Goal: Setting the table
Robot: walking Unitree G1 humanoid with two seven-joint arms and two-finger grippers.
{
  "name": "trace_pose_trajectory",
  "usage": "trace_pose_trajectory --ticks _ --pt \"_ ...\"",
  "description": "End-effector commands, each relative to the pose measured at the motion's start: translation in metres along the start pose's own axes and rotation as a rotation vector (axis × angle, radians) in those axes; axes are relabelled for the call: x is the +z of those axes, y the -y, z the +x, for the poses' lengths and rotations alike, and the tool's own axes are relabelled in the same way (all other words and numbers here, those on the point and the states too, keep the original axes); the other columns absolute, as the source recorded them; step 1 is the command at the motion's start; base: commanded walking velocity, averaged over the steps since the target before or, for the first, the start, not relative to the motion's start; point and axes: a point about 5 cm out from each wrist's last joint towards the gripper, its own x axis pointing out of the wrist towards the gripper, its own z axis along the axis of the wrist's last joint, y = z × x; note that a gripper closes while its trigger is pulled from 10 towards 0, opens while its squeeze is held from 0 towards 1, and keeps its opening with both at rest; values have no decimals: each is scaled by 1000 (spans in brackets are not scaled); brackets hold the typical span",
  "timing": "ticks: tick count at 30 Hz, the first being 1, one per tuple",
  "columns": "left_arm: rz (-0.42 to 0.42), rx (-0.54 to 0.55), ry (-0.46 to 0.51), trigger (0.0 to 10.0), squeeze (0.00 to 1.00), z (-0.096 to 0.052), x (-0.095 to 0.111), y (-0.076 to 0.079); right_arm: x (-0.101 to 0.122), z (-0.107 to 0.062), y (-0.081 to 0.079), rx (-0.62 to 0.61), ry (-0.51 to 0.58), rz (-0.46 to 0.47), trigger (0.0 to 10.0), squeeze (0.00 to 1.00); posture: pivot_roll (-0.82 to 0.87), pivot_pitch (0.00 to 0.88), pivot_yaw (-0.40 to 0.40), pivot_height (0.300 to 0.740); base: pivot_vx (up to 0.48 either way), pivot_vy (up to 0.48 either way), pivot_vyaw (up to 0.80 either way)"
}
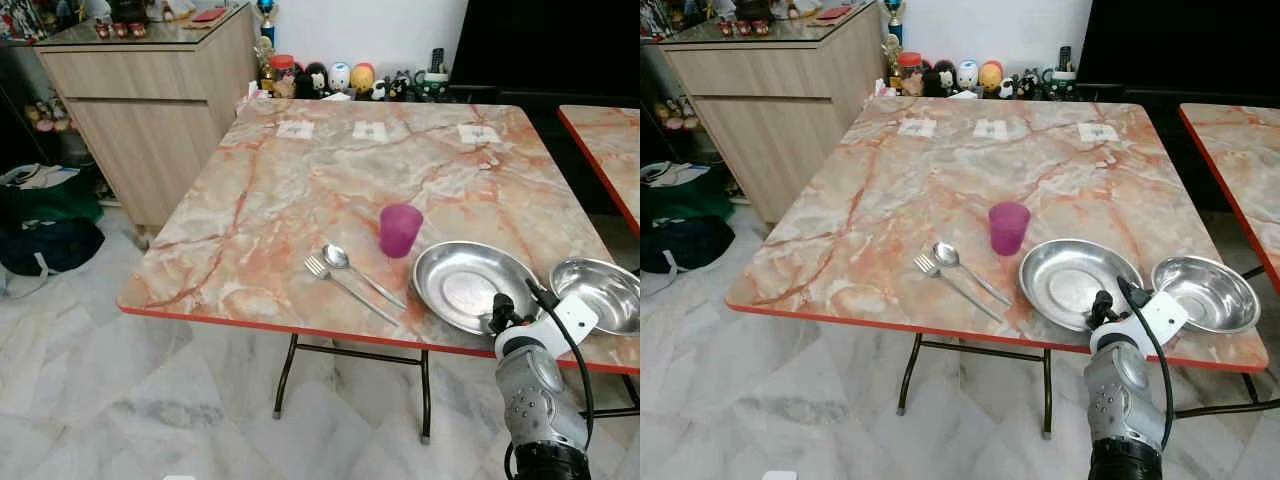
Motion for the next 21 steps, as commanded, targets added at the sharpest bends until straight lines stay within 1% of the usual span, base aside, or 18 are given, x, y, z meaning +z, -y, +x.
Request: trace_pose_trajectory --ticks 1,2,3,11,12,13,21 --pt "-1 8 -16 10000 0 -1 -4 -3 -1 2 -3 5 -10 -14 39 0 -75 0 19 740 0 0 0" --pt "-1 8 -16 10000 0 -1 -4 -3 -1 2 -3 5 -10 -14 39 0 -75 0 19 740 0 0 0" --pt "-1 7 -17 10000 0 -1 -4 -3 -2 2 -2 -1 -11 -18 10000 0 -75 0 20 740 0 0 0" --pt "-2 4 -16 10000 0 -1 -4 -3 -7 3 3 -23 -28 -20 10000 0 -76 0 20 740 0 0 0" --pt "-3 4 -16 10000 0 -1 -4 -3 -7 3 3 -24 -28 -21 7882 0 -76 0 19 740 0 0 0" --pt "-4 2 -16 10000 0 -1 -4 -3 -8 3 4 -34 -29 -19 0 0 -74 0 19 740 0 0 0" --pt "-10 0 -17 10000 0 -1 -4 -2 -10 3 4 -48 -31 -12 0 0 -72 0 18 740 0 0 0"
